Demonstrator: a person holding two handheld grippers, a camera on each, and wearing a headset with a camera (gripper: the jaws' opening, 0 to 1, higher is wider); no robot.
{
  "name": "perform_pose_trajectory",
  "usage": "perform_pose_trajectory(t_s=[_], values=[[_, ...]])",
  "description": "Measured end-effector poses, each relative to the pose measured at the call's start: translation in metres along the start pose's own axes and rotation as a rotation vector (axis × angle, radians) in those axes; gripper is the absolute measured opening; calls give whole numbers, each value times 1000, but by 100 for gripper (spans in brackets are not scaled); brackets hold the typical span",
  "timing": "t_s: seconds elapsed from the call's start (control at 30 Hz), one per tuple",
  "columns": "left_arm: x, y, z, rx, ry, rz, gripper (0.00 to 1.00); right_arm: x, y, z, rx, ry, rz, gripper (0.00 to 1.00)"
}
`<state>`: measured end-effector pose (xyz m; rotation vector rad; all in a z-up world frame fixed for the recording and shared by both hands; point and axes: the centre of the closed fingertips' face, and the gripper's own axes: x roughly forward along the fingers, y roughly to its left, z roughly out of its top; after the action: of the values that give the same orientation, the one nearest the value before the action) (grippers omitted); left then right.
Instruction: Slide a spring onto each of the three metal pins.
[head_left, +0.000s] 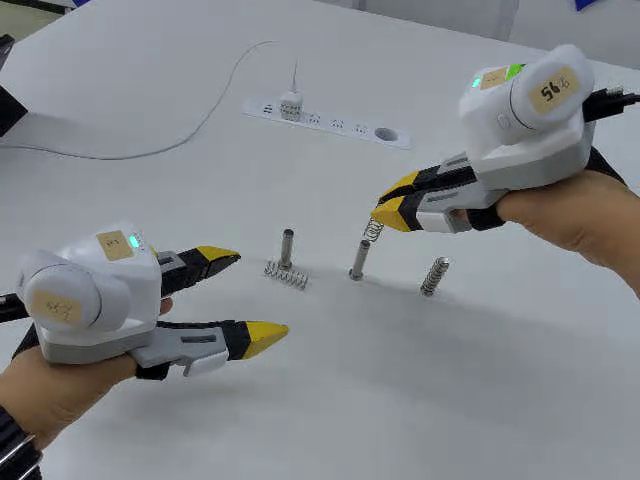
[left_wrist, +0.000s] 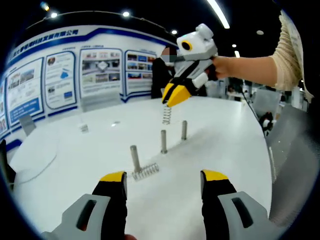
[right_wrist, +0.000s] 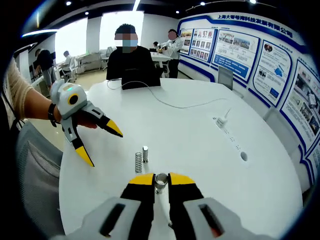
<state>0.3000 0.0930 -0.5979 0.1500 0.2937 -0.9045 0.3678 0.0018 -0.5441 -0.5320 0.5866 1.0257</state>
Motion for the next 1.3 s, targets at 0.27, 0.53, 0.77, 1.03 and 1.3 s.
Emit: perform_pose_trajectory(t_s=[0.27, 0.53, 0.77, 1.03, 1.3], values=[[0, 2, 0, 0, 0, 4, 60, 7, -2, -4, 13, 17, 6, 11], [1, 2, -1, 0, 1, 3, 59, 11, -4, -8, 25, 26, 6, 11], [0, 4, 0, -4, -3, 8, 59, 19, -2, -12, 28, 38, 15, 11], [0, 5, -2, -7, -1, 11, 59, 29, -1, -20, 41, 54, 14, 11], [0, 5, -3, -8, -1, 10, 59, 39, 2, -32, 53, 82, 8, 11]])
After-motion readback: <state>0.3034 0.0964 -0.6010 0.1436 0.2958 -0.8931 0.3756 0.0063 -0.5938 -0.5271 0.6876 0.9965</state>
